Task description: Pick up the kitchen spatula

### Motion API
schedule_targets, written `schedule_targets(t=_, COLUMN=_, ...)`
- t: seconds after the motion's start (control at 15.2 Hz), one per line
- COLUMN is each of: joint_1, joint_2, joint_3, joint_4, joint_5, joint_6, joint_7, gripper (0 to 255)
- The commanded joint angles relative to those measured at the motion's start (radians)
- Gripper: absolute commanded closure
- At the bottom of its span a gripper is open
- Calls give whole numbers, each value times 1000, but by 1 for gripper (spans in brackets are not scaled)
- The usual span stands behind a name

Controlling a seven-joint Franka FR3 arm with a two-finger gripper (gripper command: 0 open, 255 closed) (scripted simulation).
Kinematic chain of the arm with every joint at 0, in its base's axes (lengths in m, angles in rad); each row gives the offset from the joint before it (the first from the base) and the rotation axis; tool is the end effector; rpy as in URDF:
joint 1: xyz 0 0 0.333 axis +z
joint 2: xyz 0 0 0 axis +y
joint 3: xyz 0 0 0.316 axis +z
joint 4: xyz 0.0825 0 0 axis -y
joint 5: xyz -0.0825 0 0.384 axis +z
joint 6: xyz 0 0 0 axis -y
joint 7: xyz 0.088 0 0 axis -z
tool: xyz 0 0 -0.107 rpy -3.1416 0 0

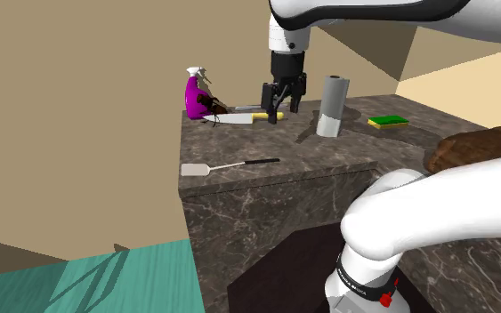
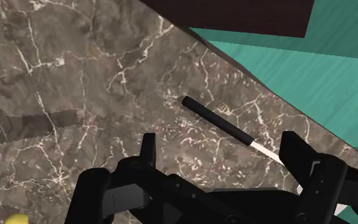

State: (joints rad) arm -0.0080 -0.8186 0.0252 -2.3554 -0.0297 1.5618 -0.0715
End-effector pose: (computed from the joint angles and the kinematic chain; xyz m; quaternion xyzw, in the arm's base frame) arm 0.2973 0.0045 0.5999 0.9988 0.0401 0.0117 0.0244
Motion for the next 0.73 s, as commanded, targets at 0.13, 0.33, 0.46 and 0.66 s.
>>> schedule_targets(t=0.13, joint_1=48, joint_2=63, joint_3=-13, joint_4=2, joint_5=-9, joint_6=51, joint_7=-107, gripper=0)
schedule_targets(t=0.33, joint_1=120, joint_2=155, joint_3=-28, joint_4=8, joint_5=-17, joint_6=120, joint_7=-265, gripper=0)
schedule_targets(t=0.46, joint_1=166, joint_2=214, joint_3=-34, joint_4=14, joint_5=-21, joint_6=162, joint_7=-369, gripper=0)
schedule_targets(t=0.66, joint_1=233, joint_2=294, joint_3=-36, joint_4=20, joint_5=-22, joint_6=220, joint_7=-523, gripper=0)
